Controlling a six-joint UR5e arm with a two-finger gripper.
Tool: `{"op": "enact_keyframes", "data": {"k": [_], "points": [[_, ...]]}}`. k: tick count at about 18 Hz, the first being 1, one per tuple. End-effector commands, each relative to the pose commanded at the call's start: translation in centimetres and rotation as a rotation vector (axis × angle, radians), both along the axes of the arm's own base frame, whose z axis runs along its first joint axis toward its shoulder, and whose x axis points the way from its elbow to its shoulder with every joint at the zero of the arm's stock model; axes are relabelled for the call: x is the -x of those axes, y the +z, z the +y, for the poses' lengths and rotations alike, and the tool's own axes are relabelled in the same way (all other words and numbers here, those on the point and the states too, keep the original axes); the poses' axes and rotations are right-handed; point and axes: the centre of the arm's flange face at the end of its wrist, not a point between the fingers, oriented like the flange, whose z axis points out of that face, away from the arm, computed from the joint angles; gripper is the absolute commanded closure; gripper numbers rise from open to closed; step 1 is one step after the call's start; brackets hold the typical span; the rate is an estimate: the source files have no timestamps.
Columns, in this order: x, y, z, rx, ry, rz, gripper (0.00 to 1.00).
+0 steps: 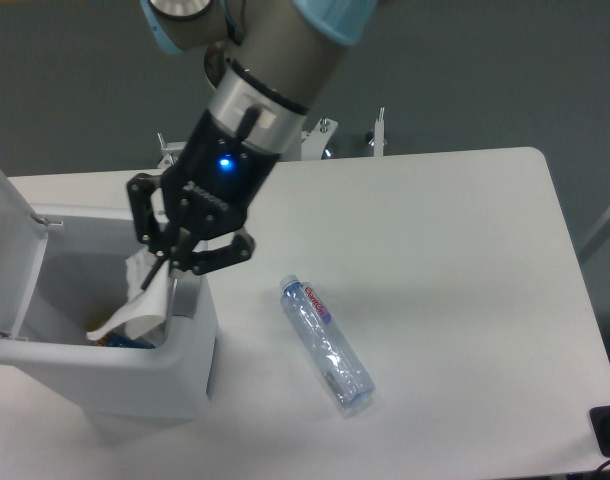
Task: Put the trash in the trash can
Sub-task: 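Open the gripper to drop the paper into the bin, then move the open gripper over the clear plastic water bottle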
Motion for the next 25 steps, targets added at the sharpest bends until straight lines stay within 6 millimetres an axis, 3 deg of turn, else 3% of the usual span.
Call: {"op": "enact_keyframes", "data": {"k": [1,4,5,6,7,8,11,15,17,20,22,25], "points": [[0.3,-0.6,0.3,0.003,-0.002,-0.004,1.00],[0.0,-1.6,1.0,0.001,-0.010,0.005,0.82],[-0.1,-2.9,1.9,0.005,-0.022,0.005,0.62],[-0.9,-3.7,2.6,-0.002,-0.037,0.013,0.50],[-1.0,-4.2,2.6,0.000,-0.038,0.013,0.45],[-1.4,-4.6,2.3,0.004,-0.041,0.011,0.33],[-2.0,-4.1,1.5,0.000,-0.042,0.014,0.24],[-1.6,-3.1,1.7,-0.014,-0.038,0.029,0.24],[-0.5,-2.4,2.0,-0.031,-0.029,0.045,0.21],[4.1,-1.2,0.7,-0.034,0.049,0.098,0.18],[7.7,-1.7,-0.2,-0.023,0.098,0.112,0.09],[10.9,-2.5,0.3,-0.019,0.124,0.113,0.01]]}}
